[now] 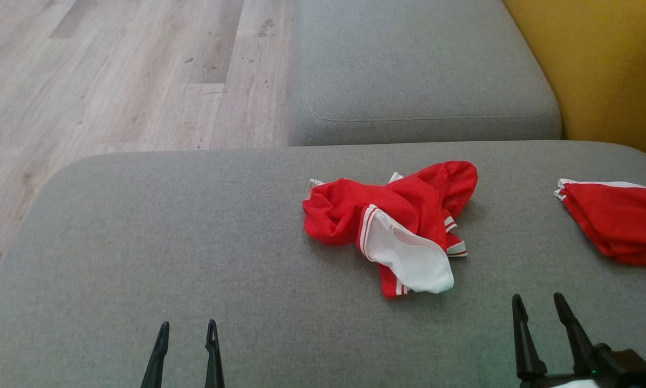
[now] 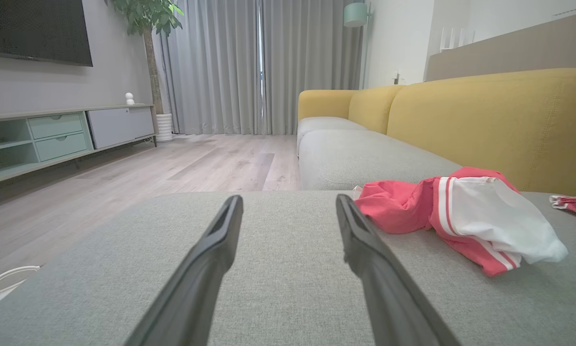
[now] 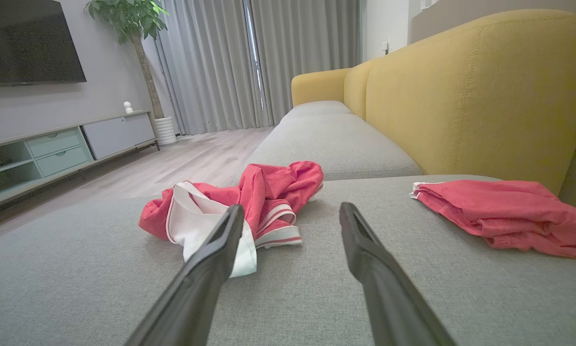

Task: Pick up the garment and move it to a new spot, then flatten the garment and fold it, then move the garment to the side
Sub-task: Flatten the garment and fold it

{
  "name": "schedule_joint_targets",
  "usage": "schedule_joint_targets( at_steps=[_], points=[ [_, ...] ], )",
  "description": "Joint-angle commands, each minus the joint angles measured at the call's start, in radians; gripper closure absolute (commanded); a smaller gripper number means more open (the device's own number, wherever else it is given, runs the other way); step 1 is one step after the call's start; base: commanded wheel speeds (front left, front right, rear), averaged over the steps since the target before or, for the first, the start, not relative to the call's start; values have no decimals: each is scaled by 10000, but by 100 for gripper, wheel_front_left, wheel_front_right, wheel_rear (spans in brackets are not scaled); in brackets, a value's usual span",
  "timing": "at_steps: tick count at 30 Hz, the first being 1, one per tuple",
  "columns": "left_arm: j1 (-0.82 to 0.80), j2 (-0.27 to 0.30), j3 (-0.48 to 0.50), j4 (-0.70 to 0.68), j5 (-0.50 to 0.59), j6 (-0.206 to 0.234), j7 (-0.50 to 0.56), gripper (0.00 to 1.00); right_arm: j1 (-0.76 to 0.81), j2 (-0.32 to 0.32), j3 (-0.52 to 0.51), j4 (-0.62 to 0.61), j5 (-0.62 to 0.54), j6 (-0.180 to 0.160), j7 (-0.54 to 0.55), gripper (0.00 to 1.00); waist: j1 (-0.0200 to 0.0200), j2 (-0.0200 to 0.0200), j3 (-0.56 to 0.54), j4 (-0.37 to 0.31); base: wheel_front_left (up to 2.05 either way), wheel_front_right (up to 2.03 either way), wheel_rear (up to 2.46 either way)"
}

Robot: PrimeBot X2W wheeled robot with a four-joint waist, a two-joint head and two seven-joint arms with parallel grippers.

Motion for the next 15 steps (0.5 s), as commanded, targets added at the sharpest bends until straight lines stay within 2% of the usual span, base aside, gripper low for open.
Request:
schedule_joint_targets(
  at_steps=[1, 8, 12, 15],
  points=[
    [-535, -123, 260, -304, -8, 45, -93, 0, -330, -72, 253, -309, 37, 67, -93, 0, 0, 0, 0, -20, 0, 0, 0],
    [-699, -123, 121, -137, -33, -77, -93, 0, -420, -72, 406, -471, -28, 67, -93, 0, 0, 0, 337, -380, 0, 0, 0],
    [-1255, -123, -451, 421, -36, -315, -93, 0, -562, -72, 534, -611, -174, 67, -93, 0, 0, 0, 788, -767, 0, 0, 0],
    [-1974, -123, -1157, 1171, 126, -672, -93, 0, -721, -72, 625, -720, -312, 67, -93, 0, 0, 0, 1214, -1121, 0, 0, 0]
  ],
)
